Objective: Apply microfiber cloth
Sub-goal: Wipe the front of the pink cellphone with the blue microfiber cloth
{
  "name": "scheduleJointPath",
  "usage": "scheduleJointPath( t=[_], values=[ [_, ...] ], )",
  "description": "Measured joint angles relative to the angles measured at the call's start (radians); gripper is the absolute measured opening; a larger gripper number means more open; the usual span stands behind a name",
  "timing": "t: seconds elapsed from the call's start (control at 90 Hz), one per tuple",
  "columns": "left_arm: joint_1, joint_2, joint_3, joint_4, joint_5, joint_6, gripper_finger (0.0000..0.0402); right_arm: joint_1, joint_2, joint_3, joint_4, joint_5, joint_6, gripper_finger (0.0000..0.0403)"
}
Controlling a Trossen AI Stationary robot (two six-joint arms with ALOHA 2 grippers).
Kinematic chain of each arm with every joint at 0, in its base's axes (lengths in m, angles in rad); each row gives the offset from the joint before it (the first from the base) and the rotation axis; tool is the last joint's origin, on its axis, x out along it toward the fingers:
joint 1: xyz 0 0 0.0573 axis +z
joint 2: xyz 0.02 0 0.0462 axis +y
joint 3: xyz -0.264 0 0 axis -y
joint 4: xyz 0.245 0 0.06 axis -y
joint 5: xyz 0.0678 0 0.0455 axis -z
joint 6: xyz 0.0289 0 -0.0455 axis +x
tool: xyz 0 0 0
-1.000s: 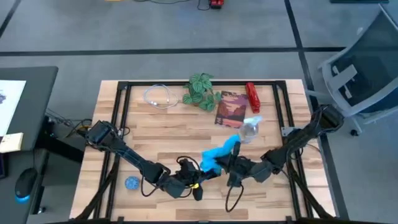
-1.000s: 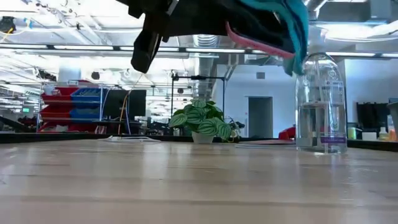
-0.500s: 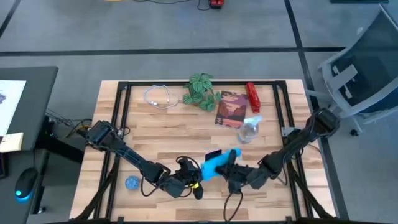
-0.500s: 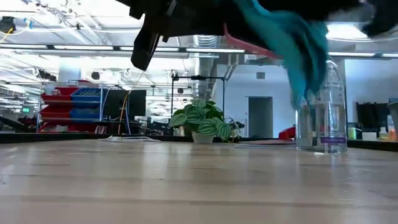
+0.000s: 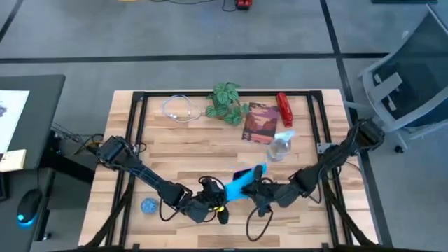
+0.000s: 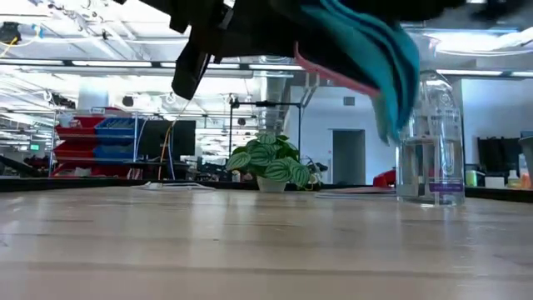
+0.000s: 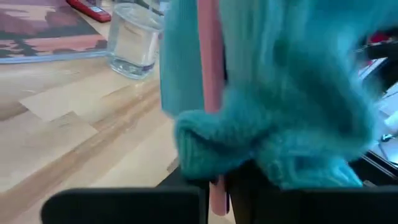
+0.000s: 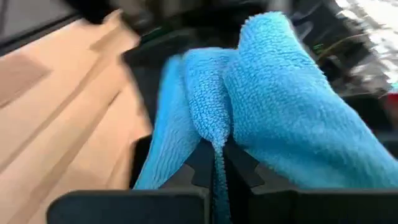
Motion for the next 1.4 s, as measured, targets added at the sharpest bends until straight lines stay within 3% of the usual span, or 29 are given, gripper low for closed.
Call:
scheduleJointPath(
  t=[0.1,0.278,0.378,0.578,0.733,0.856,1.089,1.233,1.4],
  values=[
    [-0.001,0.000,0.000,0.003,0.005,0.002,0.0007,0.013,-0.001,0.000,0.003,0.010,-0.012,0.0000],
    [0.001,-0.001,0.003,0.010,-0.015,-0.003,0.0009,0.006,-0.065,-0.002,0.080,0.192,-0.131,0.0000],
    [0.000,-0.001,0.003,0.009,-0.009,-0.001,0.0009,-0.008,-0.105,-0.001,0.113,0.230,-0.147,0.0000],
    [-0.001,-0.001,0.002,-0.004,-0.010,-0.004,0.0010,-0.005,-0.118,0.000,-0.006,0.223,-0.028,0.0000],
    [0.000,-0.001,0.001,-0.005,-0.021,-0.003,0.0010,0.057,-0.116,0.001,-0.229,0.213,0.172,0.0000],
    [0.001,-0.001,0.002,0.014,-0.020,0.008,0.0010,0.117,-0.115,-0.001,-0.291,0.211,0.255,0.0000],
    [0.005,-0.001,0.003,0.036,-0.037,0.027,0.0010,0.169,-0.115,-0.001,-0.308,0.206,0.253,0.0000],
    [-0.001,-0.001,0.003,-0.041,-0.071,-0.028,0.0010,0.216,-0.129,-0.001,-0.308,0.204,0.230,0.0000],
    [-0.038,-0.001,0.003,-0.084,-0.203,-0.045,0.0005,0.241,-0.130,-0.001,-0.423,-0.002,0.356,0.0000]
  ],
)
